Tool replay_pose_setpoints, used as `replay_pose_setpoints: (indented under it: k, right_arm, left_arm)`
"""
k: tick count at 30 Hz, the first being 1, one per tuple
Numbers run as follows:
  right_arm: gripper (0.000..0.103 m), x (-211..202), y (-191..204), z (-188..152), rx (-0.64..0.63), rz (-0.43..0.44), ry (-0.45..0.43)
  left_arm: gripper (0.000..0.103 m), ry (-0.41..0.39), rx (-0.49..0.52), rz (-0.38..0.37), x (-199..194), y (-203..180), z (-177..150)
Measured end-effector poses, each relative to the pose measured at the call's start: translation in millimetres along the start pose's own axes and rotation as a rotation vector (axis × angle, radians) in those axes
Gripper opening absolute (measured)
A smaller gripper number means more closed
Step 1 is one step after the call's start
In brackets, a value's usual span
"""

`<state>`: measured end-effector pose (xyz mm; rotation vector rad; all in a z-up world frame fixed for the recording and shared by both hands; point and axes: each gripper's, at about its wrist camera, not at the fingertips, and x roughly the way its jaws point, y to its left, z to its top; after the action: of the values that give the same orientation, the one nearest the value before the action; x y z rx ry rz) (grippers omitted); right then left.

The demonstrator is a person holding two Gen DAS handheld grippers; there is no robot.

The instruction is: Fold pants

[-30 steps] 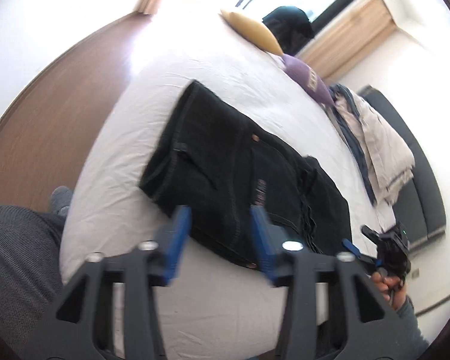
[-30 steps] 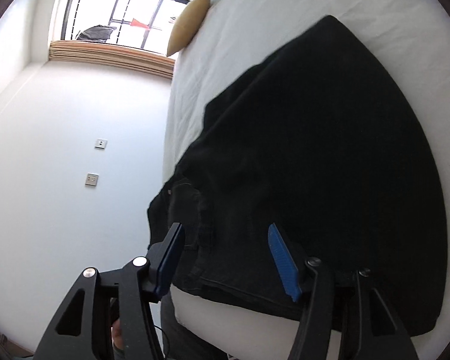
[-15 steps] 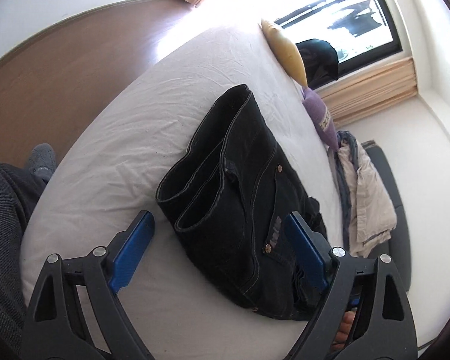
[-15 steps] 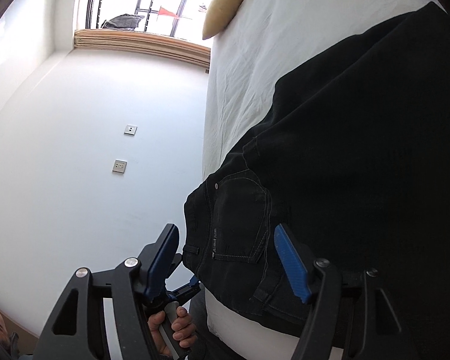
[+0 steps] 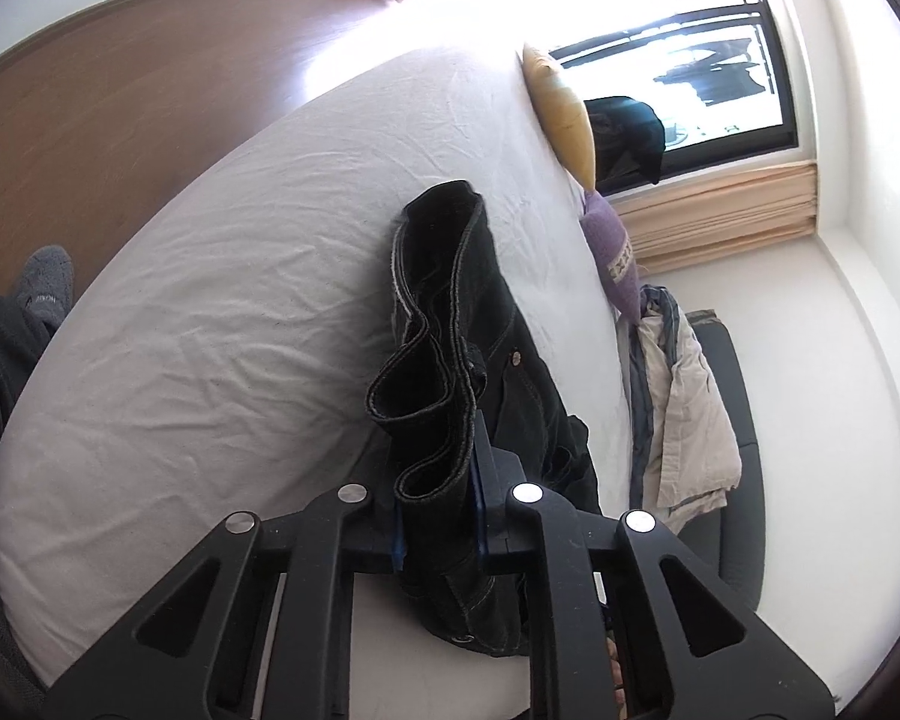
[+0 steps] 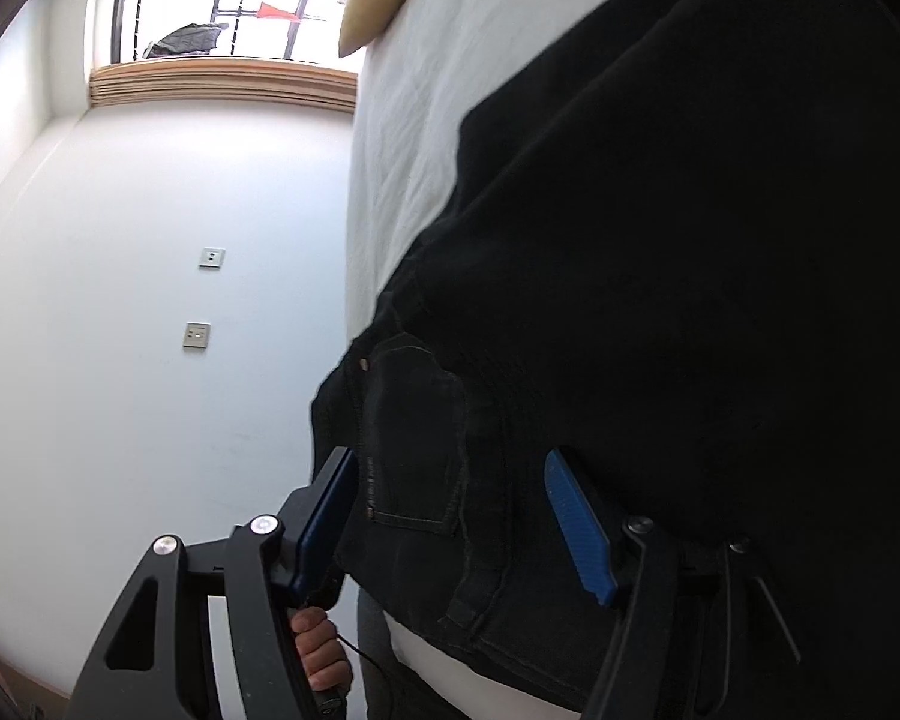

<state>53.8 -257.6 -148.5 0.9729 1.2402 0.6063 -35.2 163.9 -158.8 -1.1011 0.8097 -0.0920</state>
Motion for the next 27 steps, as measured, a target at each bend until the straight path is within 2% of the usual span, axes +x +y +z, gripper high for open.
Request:
replay_pose_setpoints:
  k: [6,11,16,19,21,24,27]
  right_arm:
    - [0.062,9.1,6.8,-2.2,-0.053,-0.073,-0.001]
    - [0.062,7.5,3.6,-7.0,-0.083,-0.053,-0.038]
    - [0.062,-5.2,-3.1,-6.7,-0.040,0.023,-0.058]
    - [0.070,-35.1,-10.8,-2.2,0.011,0.116,-0.124]
    - [0.078,-63.8,-15.2,2.5,0.011,0.137,-0.176]
    - [0.079,-106.0,-24.1,11.5,0.030,0.206,-0.218]
    - [0.085,-148.7,-22.7,14.1,-0.023,0.239,-0.246]
  left_arm:
    - [0.012,-0.018,0.199,-0.012,-11.6,-77.7,-3.7]
    - [0.012,0.006,0.405,-0.038,1.0,-160.3,-25.3]
    - [0.012,0.062,0.517,-0.061,25.7,-217.6,-52.1]
    - [0.012,0.092,0.578,-0.062,40.5,-247.1,-70.0]
    - [0.012,0.115,0.631,-0.059,52.6,-265.6,-85.5]
    - [0.012,0.171,0.704,-0.054,78.5,-288.1,-116.5]
    - [0.012,0.226,0.816,-0.029,108.5,-301.3,-157.1]
